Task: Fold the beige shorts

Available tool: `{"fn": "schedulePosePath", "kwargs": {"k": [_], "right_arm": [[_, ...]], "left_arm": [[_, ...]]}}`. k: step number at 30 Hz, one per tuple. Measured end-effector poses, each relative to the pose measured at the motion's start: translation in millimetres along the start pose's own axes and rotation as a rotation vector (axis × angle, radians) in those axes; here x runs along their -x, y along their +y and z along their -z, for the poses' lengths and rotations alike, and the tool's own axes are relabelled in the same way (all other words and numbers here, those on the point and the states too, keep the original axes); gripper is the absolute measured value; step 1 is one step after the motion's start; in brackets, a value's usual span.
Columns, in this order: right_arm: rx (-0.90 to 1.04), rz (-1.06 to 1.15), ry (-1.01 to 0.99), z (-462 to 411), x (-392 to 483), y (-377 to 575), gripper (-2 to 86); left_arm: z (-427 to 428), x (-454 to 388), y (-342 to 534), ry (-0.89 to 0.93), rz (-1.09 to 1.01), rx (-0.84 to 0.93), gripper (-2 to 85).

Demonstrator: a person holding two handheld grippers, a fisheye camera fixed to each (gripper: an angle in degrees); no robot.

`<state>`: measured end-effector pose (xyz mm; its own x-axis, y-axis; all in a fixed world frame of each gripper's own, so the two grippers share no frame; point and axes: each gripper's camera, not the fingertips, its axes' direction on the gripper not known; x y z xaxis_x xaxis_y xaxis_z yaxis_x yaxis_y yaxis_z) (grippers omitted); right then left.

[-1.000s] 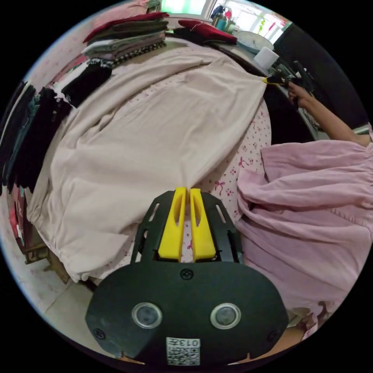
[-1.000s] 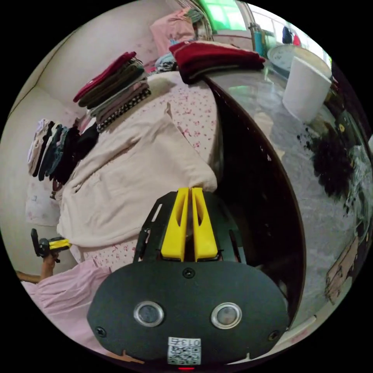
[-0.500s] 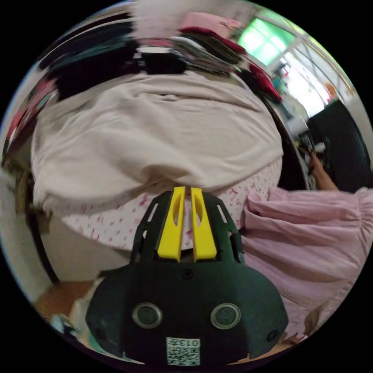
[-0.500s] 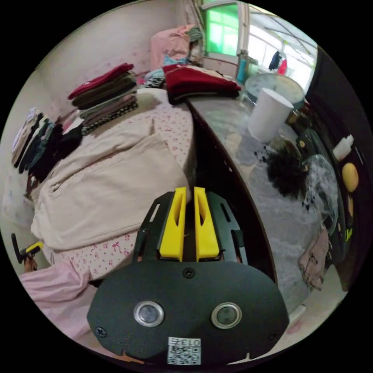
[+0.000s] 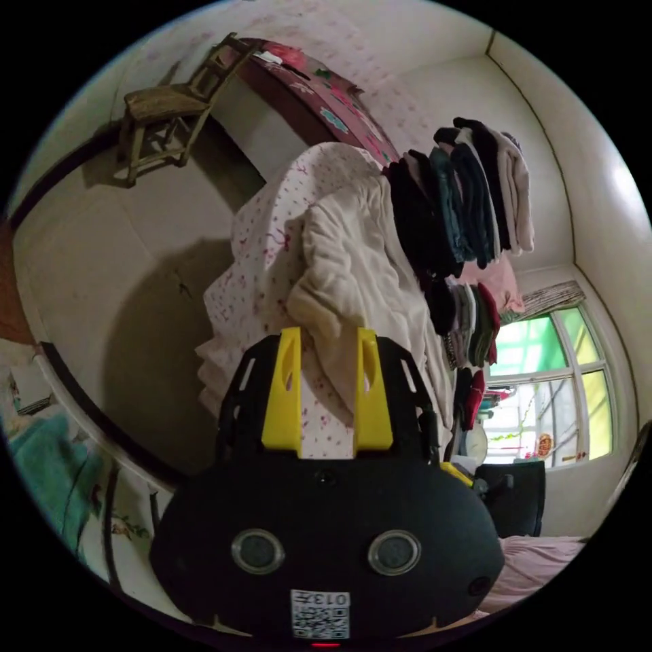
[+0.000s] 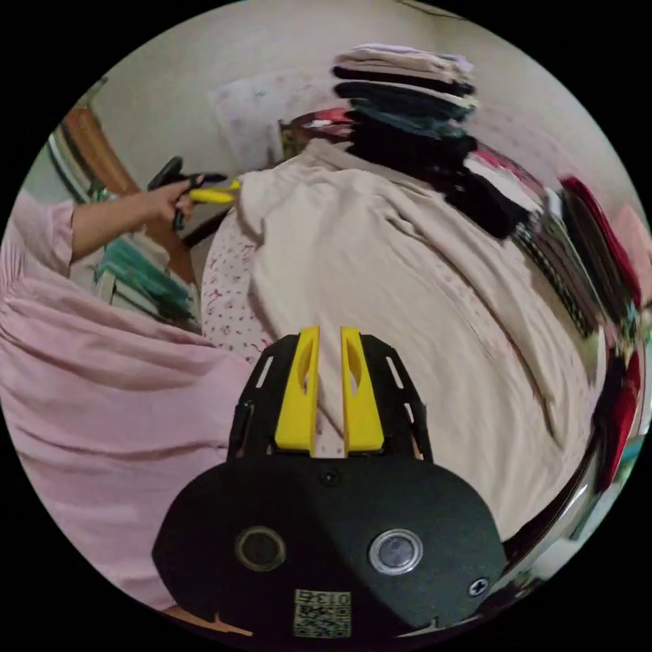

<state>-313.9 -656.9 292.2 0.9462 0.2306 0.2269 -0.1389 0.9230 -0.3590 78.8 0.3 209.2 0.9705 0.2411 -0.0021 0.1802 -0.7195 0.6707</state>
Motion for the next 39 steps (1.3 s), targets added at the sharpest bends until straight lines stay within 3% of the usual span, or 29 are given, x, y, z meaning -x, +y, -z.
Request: {"fn": "schedulePosePath", "kwargs": {"k": [5,10,12,16,20,23,28,31,36,39], "right_arm": [[0.067,0.268,-0.007,-39.1,86.7,-96.8,10.9],[0.146,0.485,0.241,-89.0,148.9,-164.2,5.0],[0.205,0.438,0.33,-103.2,143.6,-182.3,3.2],[0.123,0.093,0.083,-79.1,79.4,-223.0,2.2],[0.08,-0.19,-0.048,-74.8,17.1,-252.6,2.3],[0.128,-0.205,-0.018,-83.6,3.1,-272.5,2.7],[0.14,-0.177,-0.039,-91.7,3.6,-292.9,4.0],[0.094,-0.143,-0.019,-84.4,11.0,-303.2,6.7],[0.065,-0.024,0.013,-78.6,29.5,-324.9,8.9],[0.139,0.043,0.026,-97.7,41.2,-341.5,4.1]], "left_arm": [[-13.5,13.7,-32.9,-0.027,-0.045,0.09,7.9],[4.0,-5.3,-53.6,-0.166,-0.207,0.14,5.4],[20.0,-31.1,-65.5,-0.231,-0.342,0.156,5.4],[31.2,-61.1,-91.7,-0.274,-0.469,0.176,6.2],[17.1,-56.8,-127.8,-0.135,-0.451,0.133,6.8],[22.2,-32.0,-139.4,-0.034,-0.35,0.039,7.7],[17.7,4.8,-135.3,-0.153,-0.292,0.083,12.6],[12.4,7.5,-135.3,-0.127,-0.384,0.113,13.9],[-30.2,-14.1,-138.5,-0.27,-0.62,0.306,12.0],[-39.2,-19.8,-136.4,-0.357,-0.688,0.35,7.6]]}}
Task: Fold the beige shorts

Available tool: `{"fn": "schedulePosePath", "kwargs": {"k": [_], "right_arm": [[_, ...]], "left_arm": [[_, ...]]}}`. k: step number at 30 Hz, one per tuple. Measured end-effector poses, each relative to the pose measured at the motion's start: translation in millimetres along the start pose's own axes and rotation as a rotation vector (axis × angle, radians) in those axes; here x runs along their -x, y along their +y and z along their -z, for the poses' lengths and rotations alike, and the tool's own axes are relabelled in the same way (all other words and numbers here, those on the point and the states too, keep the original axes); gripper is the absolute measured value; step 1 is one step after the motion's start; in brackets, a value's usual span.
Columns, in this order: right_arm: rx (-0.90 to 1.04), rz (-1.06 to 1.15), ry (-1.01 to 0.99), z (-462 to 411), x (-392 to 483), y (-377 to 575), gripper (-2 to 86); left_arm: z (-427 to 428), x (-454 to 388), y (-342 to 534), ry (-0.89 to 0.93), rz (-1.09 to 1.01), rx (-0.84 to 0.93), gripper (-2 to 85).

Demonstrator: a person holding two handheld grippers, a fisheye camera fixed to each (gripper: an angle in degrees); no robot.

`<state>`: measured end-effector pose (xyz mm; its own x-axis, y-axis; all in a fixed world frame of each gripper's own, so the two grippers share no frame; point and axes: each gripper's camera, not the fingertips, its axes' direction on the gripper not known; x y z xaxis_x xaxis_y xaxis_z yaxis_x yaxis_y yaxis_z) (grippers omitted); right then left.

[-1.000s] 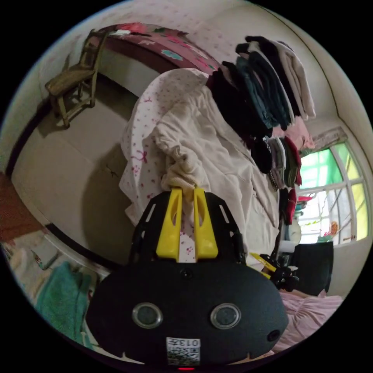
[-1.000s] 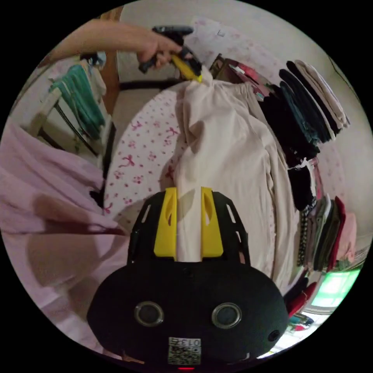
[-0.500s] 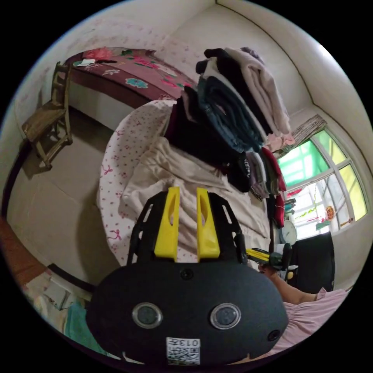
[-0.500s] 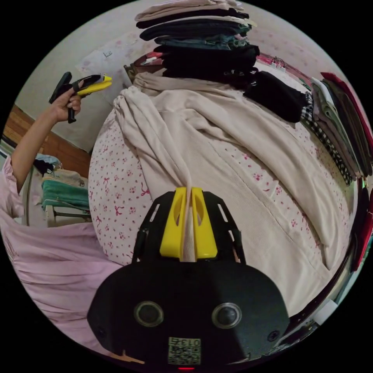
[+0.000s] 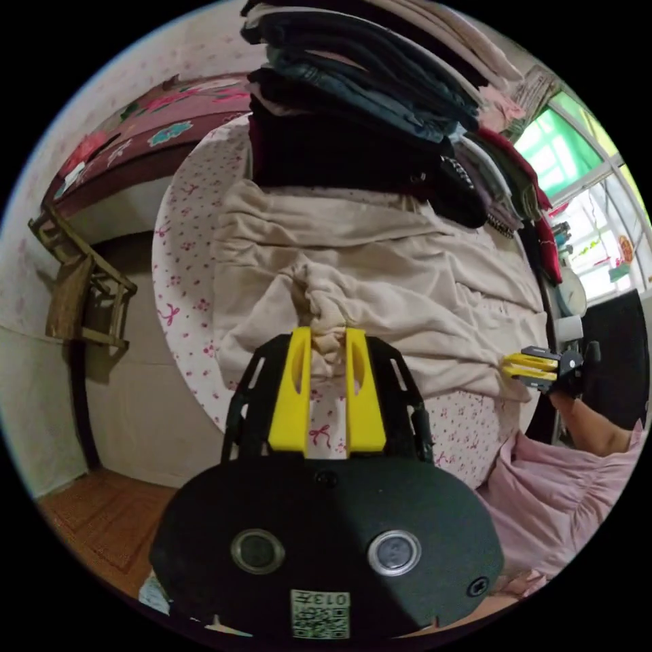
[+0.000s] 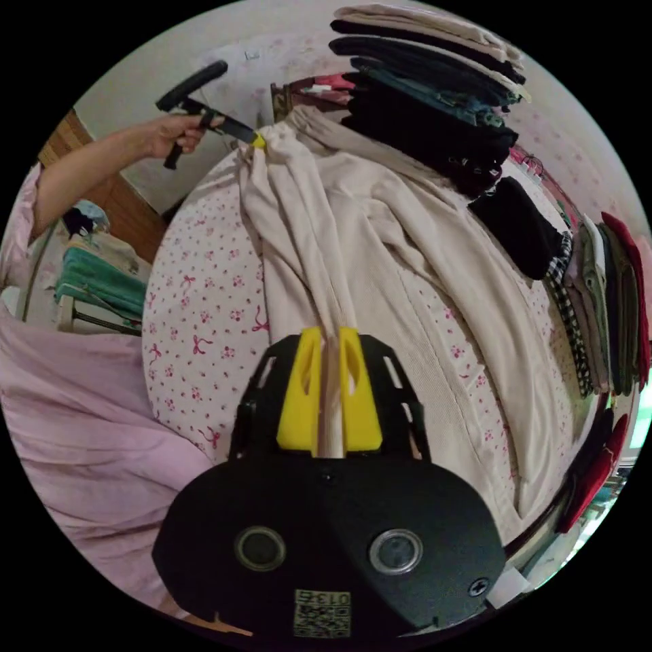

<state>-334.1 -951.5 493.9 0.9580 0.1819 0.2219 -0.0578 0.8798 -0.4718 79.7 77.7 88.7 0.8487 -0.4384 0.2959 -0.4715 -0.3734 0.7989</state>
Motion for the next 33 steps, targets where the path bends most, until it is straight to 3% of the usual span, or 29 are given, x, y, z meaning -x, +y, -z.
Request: {"fn": "schedulePosePath", "kwargs": {"k": [3,10,13,17,24,27,29,33], "right_arm": [[0.091,0.004,0.087,-12.5,5.5,-12.9,1.3],[-0.115,0.143,-0.039,53.4,23.7,12.4,0.9],[-0.13,0.122,-0.043,49.3,33.9,29.1,2.2],[-0.075,0.061,-0.05,21.9,41.6,40.7,6.0],[-0.019,0.158,-0.007,0.7,61.7,58.0,7.9],[0.024,0.237,0.043,-20.5,74.2,69.6,8.2],[0.063,0.283,0.073,-42.3,78.6,78.0,7.2],[0.103,0.279,0.069,-68.2,67.0,89.1,2.4]], "left_arm": [[25.5,-7.1,10.1,-0.005,-0.079,-0.03,4.1],[115.6,9.8,106.9,0.059,-0.166,-0.22,1.2],[112.0,32.6,157.7,0.069,-0.056,-0.209,1.2],[61.4,80.0,214.8,0.114,0.296,-0.113,2.2],[38.5,86.2,275.1,0.346,0.585,-0.342,12.7],[14.6,83.1,282.9,0.441,0.661,-0.345,15.0],[-1.5,78.8,275.3,0.465,0.686,-0.304,13.6],[-10.4,60.5,238.5,0.494,0.642,-0.276,2.8]]}}
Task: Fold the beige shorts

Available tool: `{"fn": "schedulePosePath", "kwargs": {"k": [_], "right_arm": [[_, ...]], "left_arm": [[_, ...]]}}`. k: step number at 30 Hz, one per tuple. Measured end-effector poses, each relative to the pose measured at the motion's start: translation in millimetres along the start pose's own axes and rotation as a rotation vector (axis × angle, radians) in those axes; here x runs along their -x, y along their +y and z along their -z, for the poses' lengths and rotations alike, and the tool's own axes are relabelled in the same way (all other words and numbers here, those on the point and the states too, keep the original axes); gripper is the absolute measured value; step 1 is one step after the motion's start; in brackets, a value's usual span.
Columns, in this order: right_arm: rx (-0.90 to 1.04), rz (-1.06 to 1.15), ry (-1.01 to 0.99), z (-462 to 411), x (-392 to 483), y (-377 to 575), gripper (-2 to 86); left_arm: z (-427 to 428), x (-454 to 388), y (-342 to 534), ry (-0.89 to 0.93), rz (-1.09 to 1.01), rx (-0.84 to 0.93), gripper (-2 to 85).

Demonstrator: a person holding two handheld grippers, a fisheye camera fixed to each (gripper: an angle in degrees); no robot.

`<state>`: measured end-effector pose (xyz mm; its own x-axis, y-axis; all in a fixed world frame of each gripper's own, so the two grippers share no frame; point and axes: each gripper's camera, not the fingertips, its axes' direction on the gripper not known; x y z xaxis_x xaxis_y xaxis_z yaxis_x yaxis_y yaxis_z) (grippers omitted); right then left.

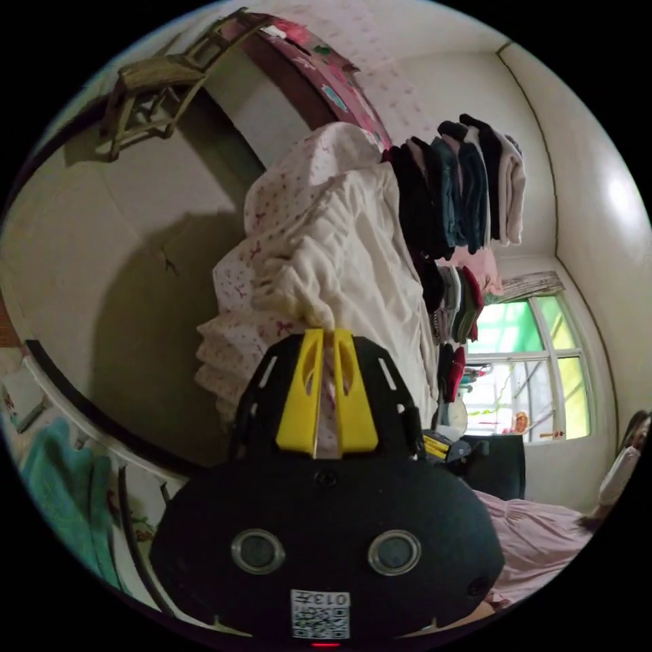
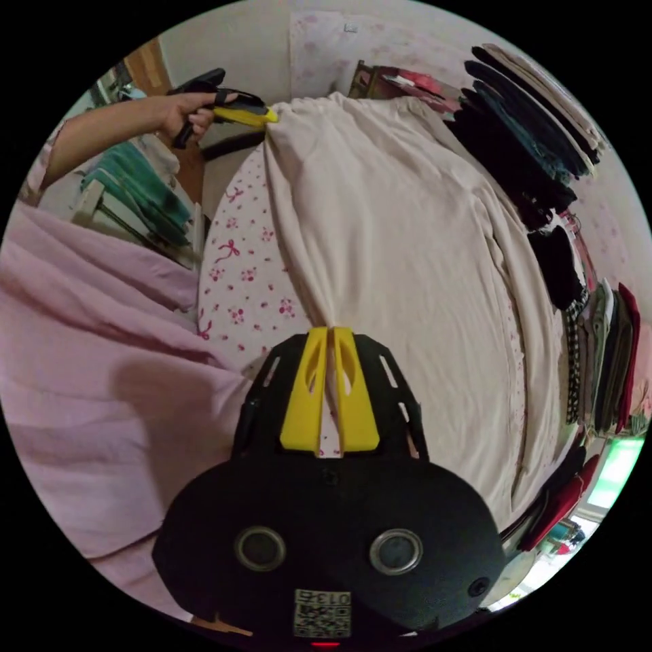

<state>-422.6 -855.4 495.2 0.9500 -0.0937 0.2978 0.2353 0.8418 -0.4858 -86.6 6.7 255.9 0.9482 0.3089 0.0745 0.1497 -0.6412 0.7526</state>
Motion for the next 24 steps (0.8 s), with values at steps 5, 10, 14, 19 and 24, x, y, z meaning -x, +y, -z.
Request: {"fn": "schedulePosePath", "kwargs": {"k": [5,10,14,19,24], "right_arm": [[-0.021,-0.027,-0.012,12.1,-21.3,33.8,1.2],[-0.095,-0.047,-0.068,0.9,-33.3,87.7,1.5],[-0.065,-0.156,-0.099,-28.8,-52.7,133.4,1.1],[-0.248,-0.52,-0.03,-5.6,-136.8,262.0,0.4],[-0.285,-0.952,0.116,-7.9,-260.3,426.6,1.2]], "left_arm": [[16.1,-75.0,-7.9,-0.123,-0.222,0.044,1.2],[9.6,-79.2,7.7,-0.154,-0.189,0.085,0.9],[1.5,-50.2,37.7,-0.158,0.086,-0.032,0.8],[-0.8,-142.7,27.0,-0.323,-0.182,-0.165,2.3],[-126.8,-310.9,-32.5,-0.537,-0.652,0.058,5.9]]}}
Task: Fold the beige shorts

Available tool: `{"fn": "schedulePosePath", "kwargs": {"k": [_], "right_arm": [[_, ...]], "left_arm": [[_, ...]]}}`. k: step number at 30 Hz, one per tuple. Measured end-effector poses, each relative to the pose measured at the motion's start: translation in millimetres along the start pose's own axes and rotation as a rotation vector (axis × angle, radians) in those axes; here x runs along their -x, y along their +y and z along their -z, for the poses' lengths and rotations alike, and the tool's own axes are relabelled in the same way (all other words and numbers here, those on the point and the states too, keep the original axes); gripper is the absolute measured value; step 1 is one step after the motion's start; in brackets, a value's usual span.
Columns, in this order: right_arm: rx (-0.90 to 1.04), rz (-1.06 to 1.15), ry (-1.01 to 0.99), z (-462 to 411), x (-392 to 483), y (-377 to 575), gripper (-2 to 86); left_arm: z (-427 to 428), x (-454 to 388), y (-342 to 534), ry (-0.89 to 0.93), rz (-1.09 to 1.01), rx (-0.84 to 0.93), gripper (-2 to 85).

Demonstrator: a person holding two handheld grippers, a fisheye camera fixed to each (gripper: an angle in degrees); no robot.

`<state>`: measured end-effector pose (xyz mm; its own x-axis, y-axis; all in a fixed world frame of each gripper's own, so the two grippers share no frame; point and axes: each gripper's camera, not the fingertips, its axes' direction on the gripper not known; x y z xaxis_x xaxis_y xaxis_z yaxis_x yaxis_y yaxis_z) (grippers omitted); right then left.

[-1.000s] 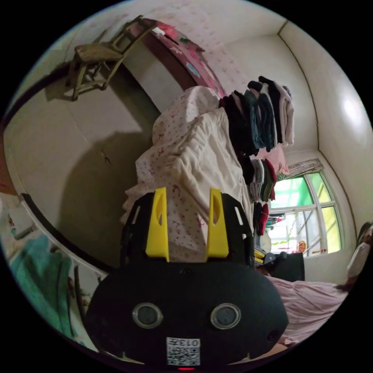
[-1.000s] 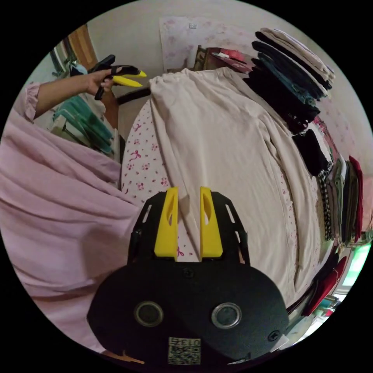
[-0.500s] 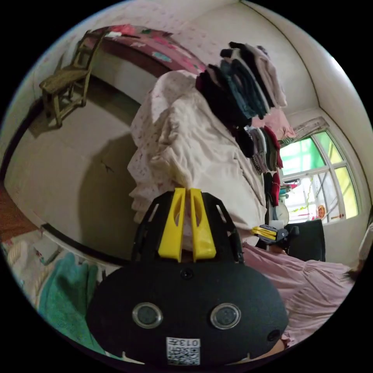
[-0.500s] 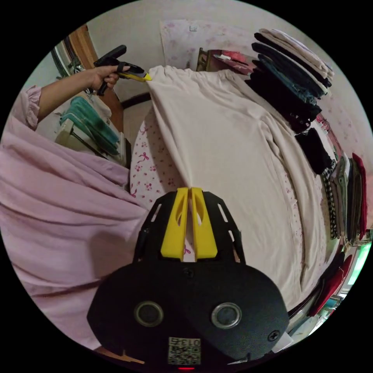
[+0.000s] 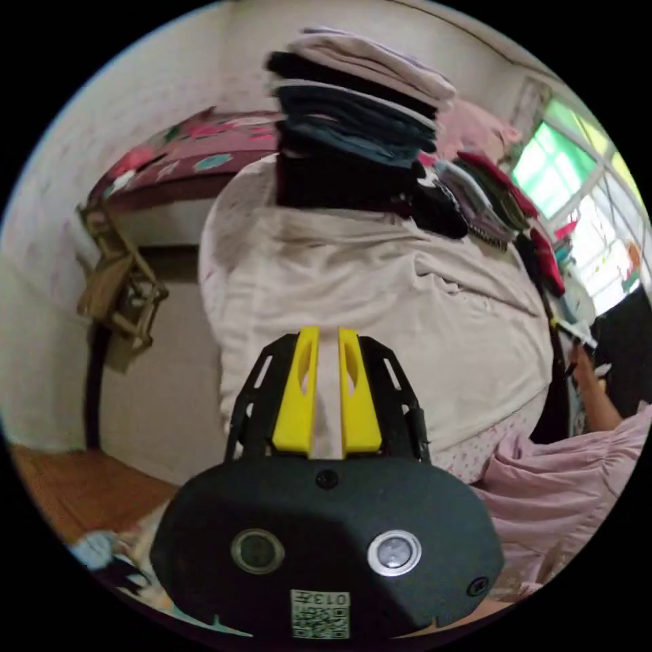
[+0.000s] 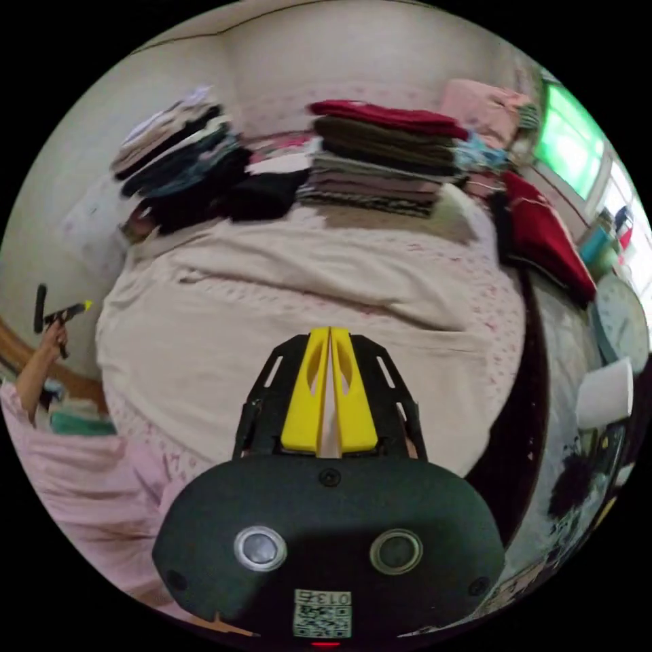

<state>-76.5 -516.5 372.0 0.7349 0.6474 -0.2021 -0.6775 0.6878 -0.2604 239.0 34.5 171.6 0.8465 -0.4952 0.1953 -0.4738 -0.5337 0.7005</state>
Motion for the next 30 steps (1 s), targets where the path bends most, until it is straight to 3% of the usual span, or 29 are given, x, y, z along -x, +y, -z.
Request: {"fn": "schedulePosePath", "kwargs": {"k": [6,11,17,21,26,30], "right_arm": [[-0.019,-0.306,0.138,-28.4,-196.5,-9.6,7.0],[0.082,-0.398,0.084,-83.0,-300.4,-18.6,10.5],[0.223,-0.344,0.064,-137.9,-351.9,-23.8,4.8],[0.177,-0.222,0.092,-140.5,-355.6,-18.6,3.2],[-0.058,-0.13,0.12,-83.8,-366.3,-1.9,2.6],[-0.207,-0.018,0.14,-23.6,-362.0,10.0,2.5]], "left_arm": [[-89.1,-126.7,-144.6,-0.047,-0.229,0.071,8.6],[-143.3,-196.2,-218.7,-0.06,-0.353,0.151,10.7],[-197.3,-255.2,-275.9,-0.093,-0.427,0.265,11.1],[-218.6,-282.8,-294.6,-0.123,-0.435,0.3,4.7],[-205.4,-309.1,-304.4,-0.11,-0.487,0.265,1.1],[-150.7,-327.5,-308.1,-0.04,-0.526,0.131,0.8]]}}
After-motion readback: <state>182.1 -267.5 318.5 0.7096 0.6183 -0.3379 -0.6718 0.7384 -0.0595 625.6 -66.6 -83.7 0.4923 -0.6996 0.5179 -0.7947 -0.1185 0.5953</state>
